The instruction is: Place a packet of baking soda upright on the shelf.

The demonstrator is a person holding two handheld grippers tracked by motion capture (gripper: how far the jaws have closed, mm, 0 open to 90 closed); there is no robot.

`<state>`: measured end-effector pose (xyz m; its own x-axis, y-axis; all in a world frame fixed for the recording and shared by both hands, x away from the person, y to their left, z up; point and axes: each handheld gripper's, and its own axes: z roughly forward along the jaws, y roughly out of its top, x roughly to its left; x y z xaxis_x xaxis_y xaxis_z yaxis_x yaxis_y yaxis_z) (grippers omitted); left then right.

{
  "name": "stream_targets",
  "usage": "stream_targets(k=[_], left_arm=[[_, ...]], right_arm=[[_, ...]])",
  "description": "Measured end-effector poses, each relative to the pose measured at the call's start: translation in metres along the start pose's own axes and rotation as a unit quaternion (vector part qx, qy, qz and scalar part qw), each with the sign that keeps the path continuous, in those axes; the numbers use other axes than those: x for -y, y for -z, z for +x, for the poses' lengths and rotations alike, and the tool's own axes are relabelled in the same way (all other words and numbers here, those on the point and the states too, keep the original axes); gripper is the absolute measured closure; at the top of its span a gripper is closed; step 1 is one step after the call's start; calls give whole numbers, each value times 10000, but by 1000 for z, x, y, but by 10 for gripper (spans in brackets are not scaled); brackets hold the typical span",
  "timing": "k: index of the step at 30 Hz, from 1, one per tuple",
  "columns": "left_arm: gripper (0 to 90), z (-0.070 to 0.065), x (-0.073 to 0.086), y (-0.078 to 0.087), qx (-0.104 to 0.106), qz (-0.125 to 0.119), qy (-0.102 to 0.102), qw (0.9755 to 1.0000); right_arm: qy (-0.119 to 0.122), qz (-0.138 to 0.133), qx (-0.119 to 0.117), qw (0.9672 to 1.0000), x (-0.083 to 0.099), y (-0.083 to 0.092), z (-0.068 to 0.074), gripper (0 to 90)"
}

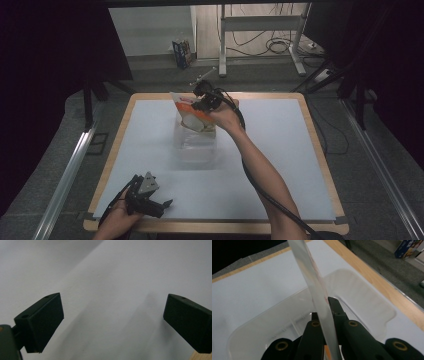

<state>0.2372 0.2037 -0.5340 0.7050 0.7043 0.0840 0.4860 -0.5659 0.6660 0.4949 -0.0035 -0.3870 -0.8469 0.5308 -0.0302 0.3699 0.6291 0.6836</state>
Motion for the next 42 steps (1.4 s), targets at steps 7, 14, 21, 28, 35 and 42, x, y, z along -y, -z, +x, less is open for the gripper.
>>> stream_targets(k=[7,14,21,28,35,42], left_arm=[[30,0,0,0,6,20,-20,10000],[30,0,0,0,4,32,-19,10000],[30,0,0,0,18,25,-4,10000],[30,0,0,0,10,27,-17,10000],[30,0,0,0,10,33,-10,10000],[30,0,0,0,-1,32,-15,10000]], right_arm=[[-128,17,48,9999,15,-17,-6,886],[-63,76,66,9999,16,-16,-5,880],[-48,-6,105,9999,15,-13,-5,755],[56,-98,258,9996,13,-8,-4,455],[99,-274,309,9991,14,0,-6,273],[142,-354,278,9989,16,7,-7,192]])
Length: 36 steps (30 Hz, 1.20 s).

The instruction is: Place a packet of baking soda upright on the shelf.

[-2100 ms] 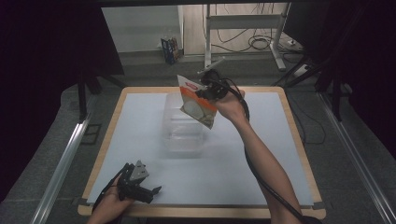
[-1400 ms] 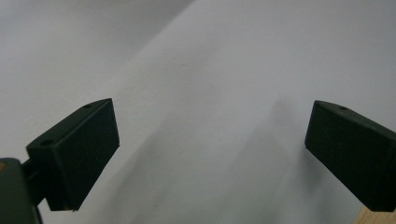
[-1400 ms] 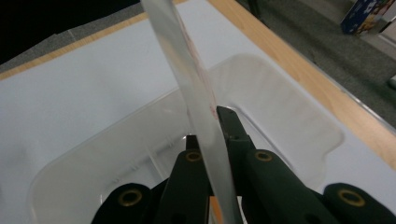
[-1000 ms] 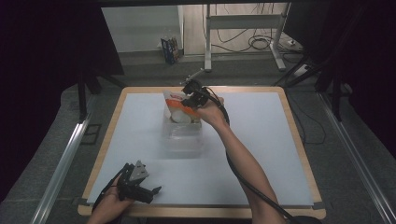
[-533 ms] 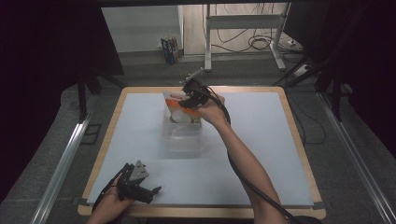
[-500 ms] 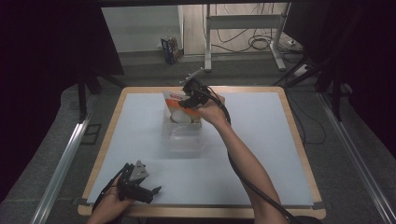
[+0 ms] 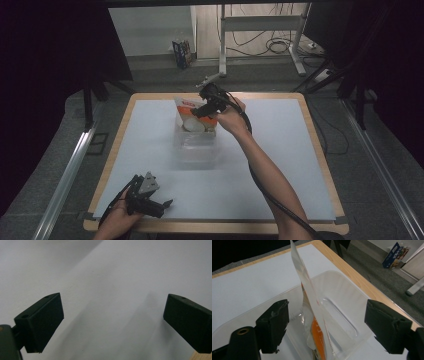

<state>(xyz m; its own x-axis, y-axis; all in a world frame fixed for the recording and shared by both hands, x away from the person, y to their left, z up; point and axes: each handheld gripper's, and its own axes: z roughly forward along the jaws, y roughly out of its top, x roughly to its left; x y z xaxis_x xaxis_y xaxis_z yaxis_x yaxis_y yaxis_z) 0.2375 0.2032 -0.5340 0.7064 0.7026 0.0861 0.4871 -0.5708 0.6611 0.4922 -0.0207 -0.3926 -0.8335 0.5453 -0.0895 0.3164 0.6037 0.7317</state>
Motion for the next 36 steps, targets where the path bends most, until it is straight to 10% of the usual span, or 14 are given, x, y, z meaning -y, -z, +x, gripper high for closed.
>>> stream_targets(k=[36], left_arm=[[31,-1,0,0,-19,21,-6,10000]], right_arm=[[160,13,-133,9998,26,33,-4,23]])
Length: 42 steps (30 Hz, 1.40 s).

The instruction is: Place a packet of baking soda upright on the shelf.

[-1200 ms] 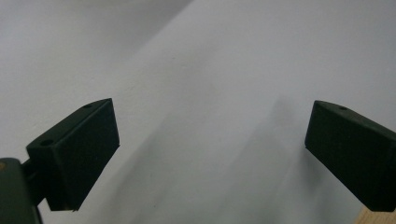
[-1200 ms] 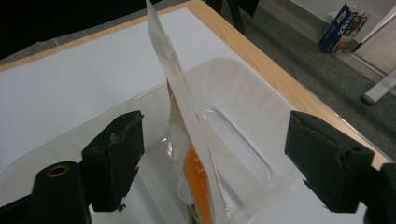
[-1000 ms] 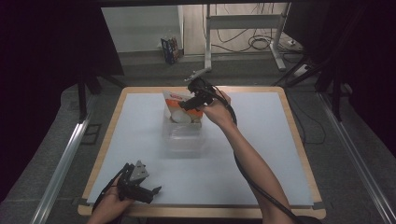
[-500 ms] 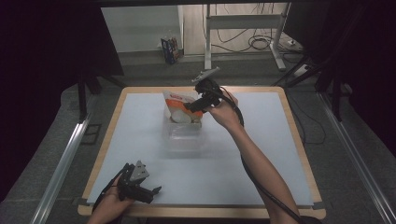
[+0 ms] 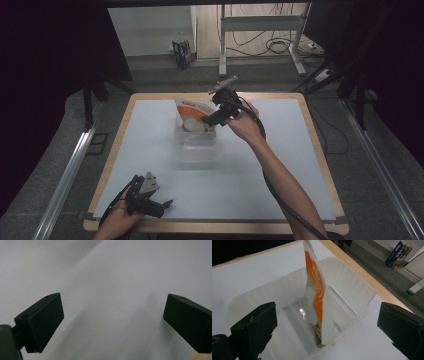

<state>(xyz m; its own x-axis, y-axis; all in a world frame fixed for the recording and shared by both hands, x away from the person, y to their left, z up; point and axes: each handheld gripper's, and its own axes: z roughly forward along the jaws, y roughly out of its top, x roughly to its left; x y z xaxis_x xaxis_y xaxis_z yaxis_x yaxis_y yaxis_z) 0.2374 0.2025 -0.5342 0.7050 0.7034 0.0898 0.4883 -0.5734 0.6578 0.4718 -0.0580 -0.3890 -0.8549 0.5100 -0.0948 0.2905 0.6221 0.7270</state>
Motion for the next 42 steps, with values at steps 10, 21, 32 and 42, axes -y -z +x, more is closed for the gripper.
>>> stream_targets(k=[10,21,32,42], left_arm=[[31,0,0,0,-3,-4,-3,10000],[31,0,0,0,0,-3,6,10000],[31,0,0,0,-5,2,1,10000],[31,0,0,-1,-12,-2,5,10000]], right_arm=[[-58,190,59,9998,15,1,-1,0],[-81,14,140,9999,26,15,-3,0],[-112,-110,144,9998,42,25,-2,0],[-174,-218,100,9996,62,31,4,0]])
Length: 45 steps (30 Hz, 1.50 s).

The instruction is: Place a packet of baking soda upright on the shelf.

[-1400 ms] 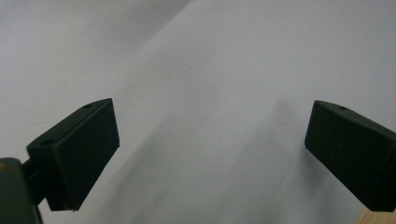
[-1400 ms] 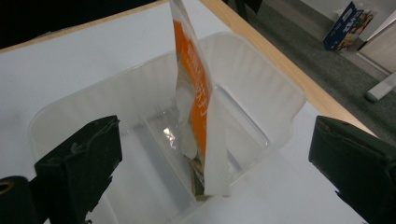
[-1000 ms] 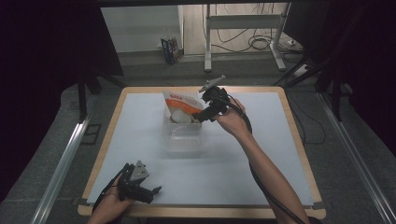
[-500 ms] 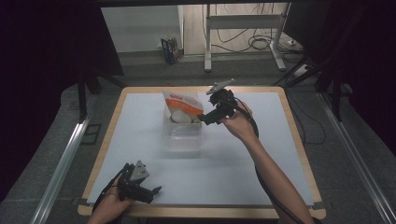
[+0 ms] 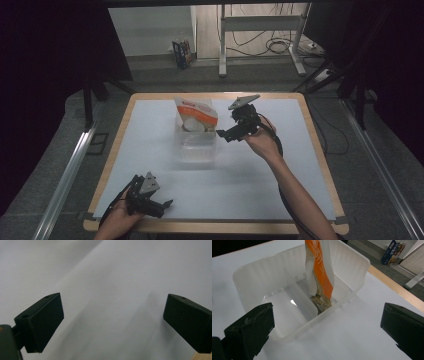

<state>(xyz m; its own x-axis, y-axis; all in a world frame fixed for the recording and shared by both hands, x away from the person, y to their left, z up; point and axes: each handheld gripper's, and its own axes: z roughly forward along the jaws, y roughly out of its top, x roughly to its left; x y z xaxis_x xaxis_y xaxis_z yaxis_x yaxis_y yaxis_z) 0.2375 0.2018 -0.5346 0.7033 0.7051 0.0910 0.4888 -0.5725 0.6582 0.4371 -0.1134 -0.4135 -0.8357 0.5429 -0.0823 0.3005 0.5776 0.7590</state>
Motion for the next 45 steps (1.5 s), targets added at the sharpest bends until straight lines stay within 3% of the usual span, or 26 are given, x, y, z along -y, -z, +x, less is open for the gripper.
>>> stream_targets(k=[18,24,45], left_arm=[[33,0,0,0,-7,17,-2,10000],[34,-1,0,0,-11,17,-18,10000],[34,-2,0,1,-42,14,-100,9999]], right_arm=[[-59,-128,0,9999,44,16,13,0],[-103,-9,97,9999,58,23,18,0],[-90,-12,213,9997,85,60,35,0]])
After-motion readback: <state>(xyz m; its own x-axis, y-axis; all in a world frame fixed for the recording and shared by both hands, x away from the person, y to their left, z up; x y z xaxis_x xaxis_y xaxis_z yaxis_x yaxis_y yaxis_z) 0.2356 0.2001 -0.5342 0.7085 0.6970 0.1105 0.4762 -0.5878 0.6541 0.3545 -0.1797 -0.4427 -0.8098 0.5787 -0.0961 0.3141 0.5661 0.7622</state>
